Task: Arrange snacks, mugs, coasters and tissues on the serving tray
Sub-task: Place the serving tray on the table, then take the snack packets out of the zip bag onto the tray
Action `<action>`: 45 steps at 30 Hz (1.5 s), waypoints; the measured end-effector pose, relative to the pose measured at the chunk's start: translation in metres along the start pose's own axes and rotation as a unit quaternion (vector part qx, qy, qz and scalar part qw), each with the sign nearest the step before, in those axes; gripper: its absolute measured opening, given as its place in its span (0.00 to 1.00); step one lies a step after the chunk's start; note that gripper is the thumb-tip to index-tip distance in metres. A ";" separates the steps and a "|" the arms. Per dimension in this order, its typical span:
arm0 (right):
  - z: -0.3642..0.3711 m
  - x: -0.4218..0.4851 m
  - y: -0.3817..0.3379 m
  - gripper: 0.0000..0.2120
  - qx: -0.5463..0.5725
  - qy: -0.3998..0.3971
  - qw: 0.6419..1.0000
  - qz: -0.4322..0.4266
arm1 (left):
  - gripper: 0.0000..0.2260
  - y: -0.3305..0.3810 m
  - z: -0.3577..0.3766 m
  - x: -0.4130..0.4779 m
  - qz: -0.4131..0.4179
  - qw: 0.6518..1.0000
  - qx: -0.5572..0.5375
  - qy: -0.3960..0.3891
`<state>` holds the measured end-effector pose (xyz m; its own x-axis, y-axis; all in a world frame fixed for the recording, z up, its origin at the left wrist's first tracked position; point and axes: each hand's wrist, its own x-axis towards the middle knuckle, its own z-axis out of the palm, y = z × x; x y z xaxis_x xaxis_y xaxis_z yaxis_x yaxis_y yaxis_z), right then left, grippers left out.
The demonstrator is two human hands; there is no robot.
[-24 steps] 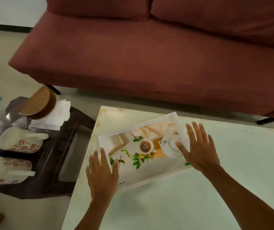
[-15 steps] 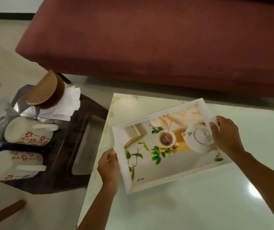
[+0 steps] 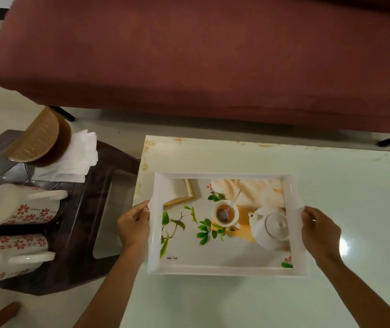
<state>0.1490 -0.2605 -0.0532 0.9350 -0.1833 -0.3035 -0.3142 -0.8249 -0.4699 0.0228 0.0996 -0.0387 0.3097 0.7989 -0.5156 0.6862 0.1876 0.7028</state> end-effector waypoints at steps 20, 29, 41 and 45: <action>-0.023 -0.088 -0.027 0.26 -0.078 -0.039 0.991 -0.103 | 0.12 0.001 -0.057 -0.055 0.186 0.973 0.129 -0.051; -0.056 -0.217 -0.155 0.31 -0.173 -0.140 0.918 -0.327 | 0.11 0.073 -0.212 -0.161 0.355 0.900 0.210 0.142; 0.004 -0.319 -0.310 0.37 -0.311 -0.082 0.849 -0.418 | 0.17 0.125 -0.347 -0.039 0.286 0.850 0.415 0.150; 0.027 -0.333 -0.339 0.35 -0.304 -0.091 0.851 -0.418 | 0.14 0.123 -0.363 -0.012 0.253 0.859 0.429 0.120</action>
<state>-0.0605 0.0947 0.1852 0.7320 0.6440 -0.2225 0.6434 -0.7608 -0.0851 -0.1349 0.3202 0.2320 0.6376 0.7678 -0.0627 0.7677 -0.6265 0.1347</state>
